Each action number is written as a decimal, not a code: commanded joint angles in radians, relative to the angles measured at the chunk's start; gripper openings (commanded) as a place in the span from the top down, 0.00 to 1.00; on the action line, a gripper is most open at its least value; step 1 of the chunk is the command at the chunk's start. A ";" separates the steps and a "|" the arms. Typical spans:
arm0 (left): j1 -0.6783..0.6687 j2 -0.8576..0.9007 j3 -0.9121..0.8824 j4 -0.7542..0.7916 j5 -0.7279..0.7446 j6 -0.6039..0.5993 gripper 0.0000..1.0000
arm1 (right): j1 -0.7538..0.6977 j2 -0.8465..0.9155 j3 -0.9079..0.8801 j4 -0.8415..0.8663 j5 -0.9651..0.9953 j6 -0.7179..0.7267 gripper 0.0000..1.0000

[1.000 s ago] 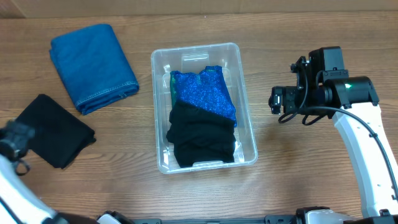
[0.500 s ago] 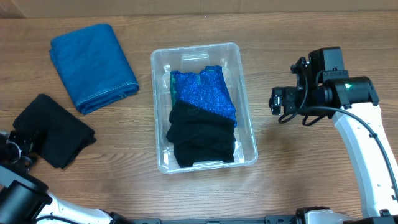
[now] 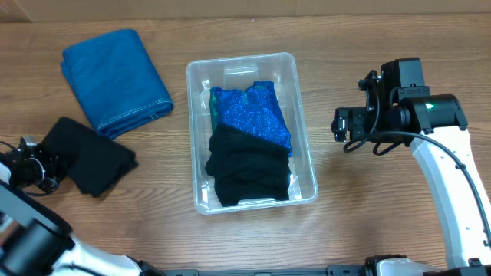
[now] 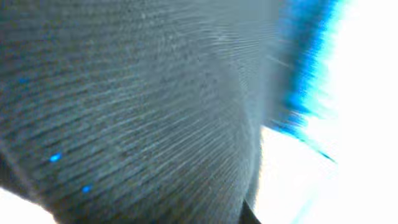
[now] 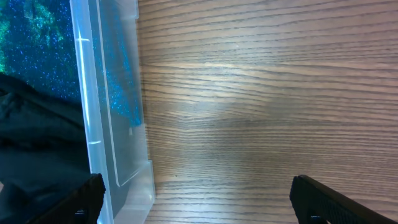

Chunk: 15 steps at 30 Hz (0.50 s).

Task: Pack container
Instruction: 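Place the black cloth into the bin with the left gripper and flatten it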

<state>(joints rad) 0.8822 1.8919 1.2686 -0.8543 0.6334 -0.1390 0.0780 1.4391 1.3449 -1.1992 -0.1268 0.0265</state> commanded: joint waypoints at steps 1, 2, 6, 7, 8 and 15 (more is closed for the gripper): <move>-0.062 -0.321 0.011 -0.074 0.140 -0.017 0.96 | -0.006 -0.008 0.017 0.002 -0.006 0.004 0.00; -0.094 -0.420 0.011 -0.103 0.141 -0.005 0.96 | -0.006 -0.008 0.017 0.002 -0.006 0.004 0.00; -0.287 -0.713 0.011 -0.095 0.139 0.058 0.96 | -0.006 -0.008 0.017 0.002 -0.007 0.004 0.00; -0.365 -0.765 0.011 -0.083 0.122 0.071 0.96 | -0.006 -0.008 0.017 0.002 -0.009 0.004 0.00; -0.483 -0.816 0.011 -0.068 0.063 0.076 0.96 | -0.006 -0.008 0.017 0.002 -0.009 0.004 0.00; -1.112 -0.719 0.011 0.078 -0.401 -0.225 0.96 | -0.006 -0.008 0.017 0.002 -0.009 0.004 0.00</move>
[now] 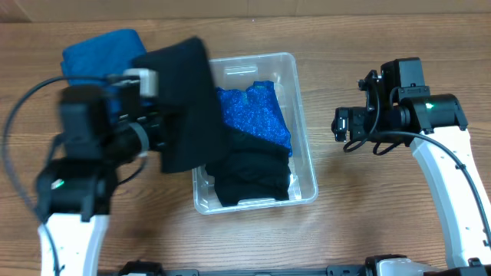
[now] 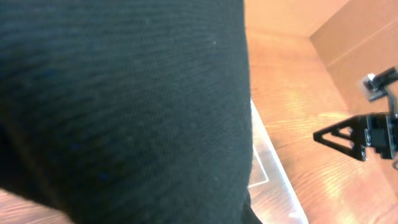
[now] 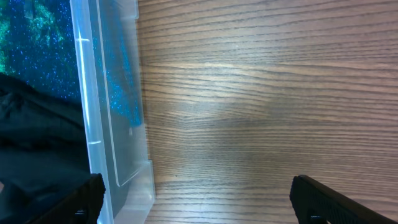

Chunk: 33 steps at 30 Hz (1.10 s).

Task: Pack container
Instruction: 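Place the black cloth into the bin with the left gripper and flatten it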

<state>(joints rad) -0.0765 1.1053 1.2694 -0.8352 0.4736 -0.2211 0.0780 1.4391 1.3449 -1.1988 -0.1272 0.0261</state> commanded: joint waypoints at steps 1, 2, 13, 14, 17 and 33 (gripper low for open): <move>-0.201 0.102 0.010 0.078 -0.285 -0.179 0.96 | -0.006 -0.008 0.017 0.001 -0.009 0.004 0.00; -0.240 0.141 0.010 0.098 -0.293 -0.187 0.96 | -0.006 -0.008 0.017 0.000 -0.009 0.004 0.00; -0.336 0.384 0.020 -0.156 0.041 0.619 0.96 | -0.006 -0.008 0.016 -0.004 -0.009 0.004 0.00; -0.336 0.384 0.024 -0.182 0.045 0.670 0.96 | -0.006 -0.008 0.016 -0.004 -0.009 0.004 0.00; -0.343 0.383 0.029 -0.204 0.053 0.747 0.96 | -0.006 -0.008 0.016 -0.003 -0.008 0.004 0.00; -0.386 0.401 0.349 -0.559 0.144 1.037 0.96 | -0.006 -0.008 0.016 -0.004 -0.008 0.004 0.00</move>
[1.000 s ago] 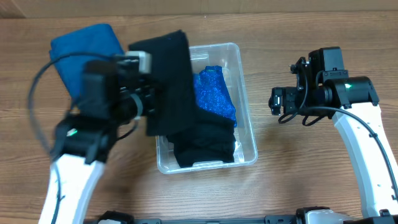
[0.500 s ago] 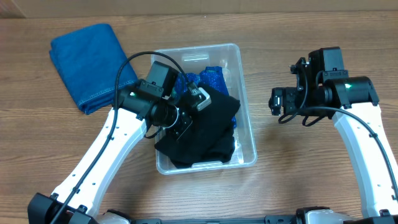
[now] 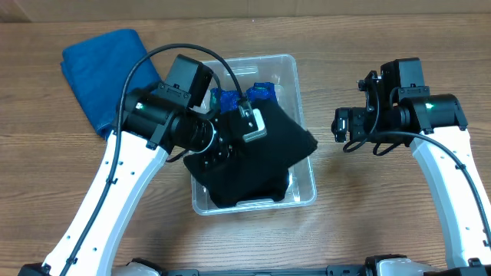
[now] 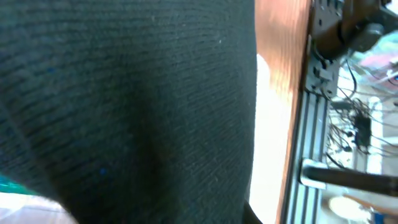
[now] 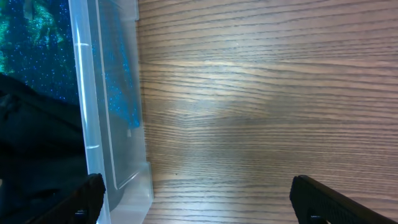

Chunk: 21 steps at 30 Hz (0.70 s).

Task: Pack container
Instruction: 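Place the black cloth into the bin with the left gripper and flatten it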

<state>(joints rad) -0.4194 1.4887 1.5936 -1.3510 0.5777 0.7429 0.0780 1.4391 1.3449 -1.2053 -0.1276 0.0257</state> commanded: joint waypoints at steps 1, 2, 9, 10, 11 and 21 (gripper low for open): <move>-0.062 0.036 0.023 -0.053 0.011 0.073 0.96 | -0.006 -0.008 0.016 0.002 -0.008 0.005 0.00; -0.074 0.051 0.020 -0.055 -0.013 0.073 0.96 | -0.006 -0.008 0.016 0.002 -0.008 0.005 0.00; -0.106 0.237 0.014 -0.050 -0.152 0.046 0.96 | -0.006 -0.008 0.016 0.000 -0.008 0.005 0.00; -0.107 0.253 0.014 -0.050 -0.155 0.042 0.96 | -0.006 -0.007 0.016 0.000 -0.008 0.005 0.00; -0.107 0.272 0.014 -0.052 -0.157 0.036 0.96 | -0.006 -0.007 0.016 0.000 -0.008 0.005 0.00; -0.160 0.392 0.010 -0.084 -0.170 -0.007 0.96 | -0.006 -0.006 0.016 0.003 -0.008 0.005 0.00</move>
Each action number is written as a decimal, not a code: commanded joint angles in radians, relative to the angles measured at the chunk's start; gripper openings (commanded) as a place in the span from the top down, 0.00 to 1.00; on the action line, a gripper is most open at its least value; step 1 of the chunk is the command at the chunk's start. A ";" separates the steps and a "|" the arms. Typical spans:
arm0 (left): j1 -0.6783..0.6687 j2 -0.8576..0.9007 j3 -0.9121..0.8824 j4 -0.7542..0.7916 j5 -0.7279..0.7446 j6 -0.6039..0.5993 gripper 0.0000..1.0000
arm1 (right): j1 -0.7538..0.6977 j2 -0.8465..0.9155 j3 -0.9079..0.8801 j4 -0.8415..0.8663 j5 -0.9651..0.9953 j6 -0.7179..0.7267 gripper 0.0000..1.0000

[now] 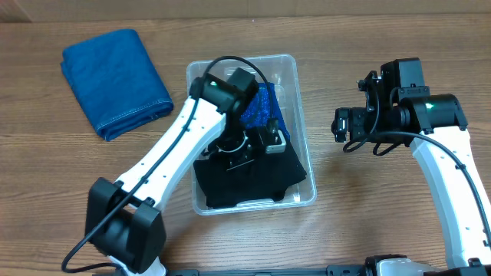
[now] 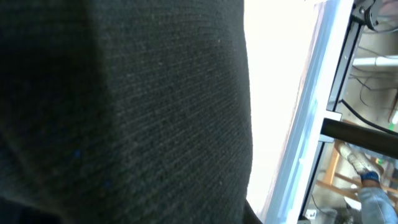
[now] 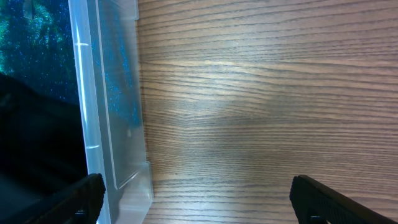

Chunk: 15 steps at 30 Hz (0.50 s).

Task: Pack container
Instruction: 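Place the black cloth into the bin with the left gripper and flatten it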

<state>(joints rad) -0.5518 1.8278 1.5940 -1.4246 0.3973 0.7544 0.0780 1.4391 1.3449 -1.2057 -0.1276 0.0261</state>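
Note:
The clear plastic container (image 1: 298,107) stands mid-table. Inside it lie a sparkly blue garment (image 1: 266,107) at the far end and black clothing at the near end. My left gripper (image 1: 247,152) is down inside the container, shut on a black garment (image 1: 257,180) spread over the near half. That black cloth (image 2: 124,112) fills the left wrist view and hides the fingers; the container wall (image 2: 311,124) shows beside it. My right gripper (image 1: 342,125) hangs open over bare wood to the right of the container, whose wall (image 3: 109,93) shows at the left of its view.
A folded blue denim piece (image 1: 115,69) lies at the far left of the wooden table (image 1: 383,215). The right arm stands along the right side. The left arm stretches from the near left edge across to the container.
My left gripper has gone from above the container down into it, and the black garment now lies lower, spread over the near half. The right arm has not moved.
The black garment first lay on the table at the far left with my left gripper on it. Then it hung from that gripper at the container's left rim, then over the container. Now it rests inside, on the other clothes.

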 commanded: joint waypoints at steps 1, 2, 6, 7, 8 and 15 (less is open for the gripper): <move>-0.032 0.078 0.009 -0.003 0.011 -0.018 0.96 | -0.006 -0.006 0.016 0.003 -0.008 0.004 0.00; -0.031 0.103 0.009 0.014 0.002 -0.018 0.96 | -0.006 -0.006 0.016 0.003 -0.008 0.004 0.00; -0.009 0.142 0.011 0.245 -0.509 -0.437 0.22 | -0.006 -0.006 0.016 -0.001 -0.008 0.004 0.00; -0.010 0.139 0.015 0.274 -0.612 -0.489 0.18 | -0.006 -0.006 0.016 -0.002 -0.008 0.004 0.00; -0.011 0.134 0.027 0.281 -0.682 -0.520 0.18 | -0.006 -0.006 0.016 -0.003 -0.008 0.004 0.00; -0.084 -0.054 0.121 0.230 -0.671 -0.622 0.17 | -0.006 -0.006 0.016 -0.003 -0.008 0.004 0.00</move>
<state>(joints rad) -0.6098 1.9110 1.6714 -1.1759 -0.2333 0.2138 0.0780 1.4391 1.3449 -1.2144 -0.1276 0.0257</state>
